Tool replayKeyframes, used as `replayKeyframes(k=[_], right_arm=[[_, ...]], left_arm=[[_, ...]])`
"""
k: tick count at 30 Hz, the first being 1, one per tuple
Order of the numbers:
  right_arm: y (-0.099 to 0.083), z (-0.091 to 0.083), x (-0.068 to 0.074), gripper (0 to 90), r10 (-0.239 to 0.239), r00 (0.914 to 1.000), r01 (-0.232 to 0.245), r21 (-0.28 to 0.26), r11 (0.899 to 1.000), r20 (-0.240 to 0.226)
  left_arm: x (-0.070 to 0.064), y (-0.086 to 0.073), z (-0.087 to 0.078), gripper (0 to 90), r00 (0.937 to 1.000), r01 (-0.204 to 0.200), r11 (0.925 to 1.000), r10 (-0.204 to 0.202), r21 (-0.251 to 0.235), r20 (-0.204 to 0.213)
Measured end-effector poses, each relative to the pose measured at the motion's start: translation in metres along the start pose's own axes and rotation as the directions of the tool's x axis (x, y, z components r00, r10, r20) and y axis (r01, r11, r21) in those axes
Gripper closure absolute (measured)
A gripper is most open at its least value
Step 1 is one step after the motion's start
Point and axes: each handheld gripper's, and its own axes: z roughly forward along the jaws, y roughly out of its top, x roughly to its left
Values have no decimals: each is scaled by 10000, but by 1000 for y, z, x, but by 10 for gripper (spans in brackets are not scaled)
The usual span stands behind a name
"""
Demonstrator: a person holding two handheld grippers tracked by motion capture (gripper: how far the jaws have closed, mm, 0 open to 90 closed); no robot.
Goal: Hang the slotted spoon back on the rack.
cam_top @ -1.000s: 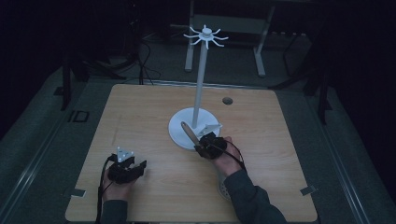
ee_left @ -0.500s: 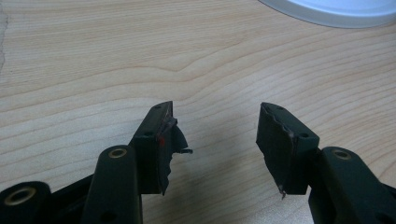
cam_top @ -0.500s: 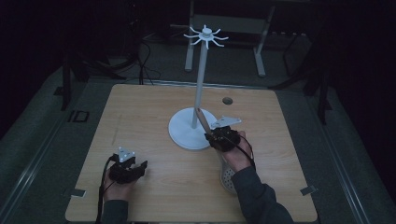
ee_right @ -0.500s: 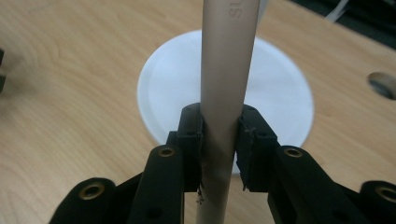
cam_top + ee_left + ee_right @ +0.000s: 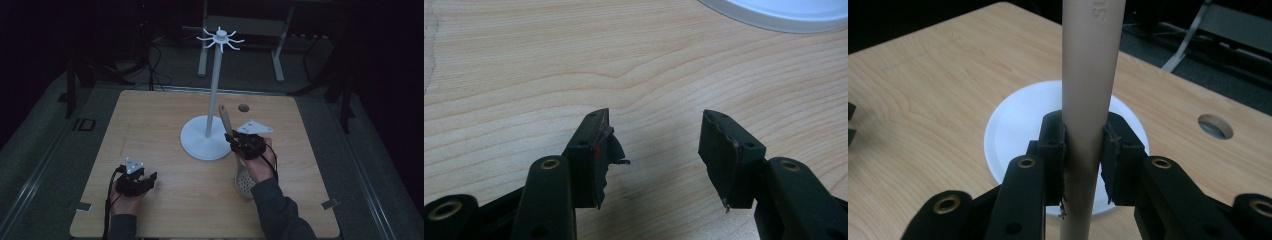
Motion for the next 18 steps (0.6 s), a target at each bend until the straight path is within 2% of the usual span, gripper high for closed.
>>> replayKeyframes(k=[8,18], right_arm=[[3,-9,-5,732,160,9997,-150,-559,9983,170],[6,-16,-9,732,145,9997,-127,-878,9961,193]], left_arm=[[1,0,-1,470,10000,29,10000,-29,-22,-27],[1,0,0,470,10000,32,10000,-33,-53,-34]])
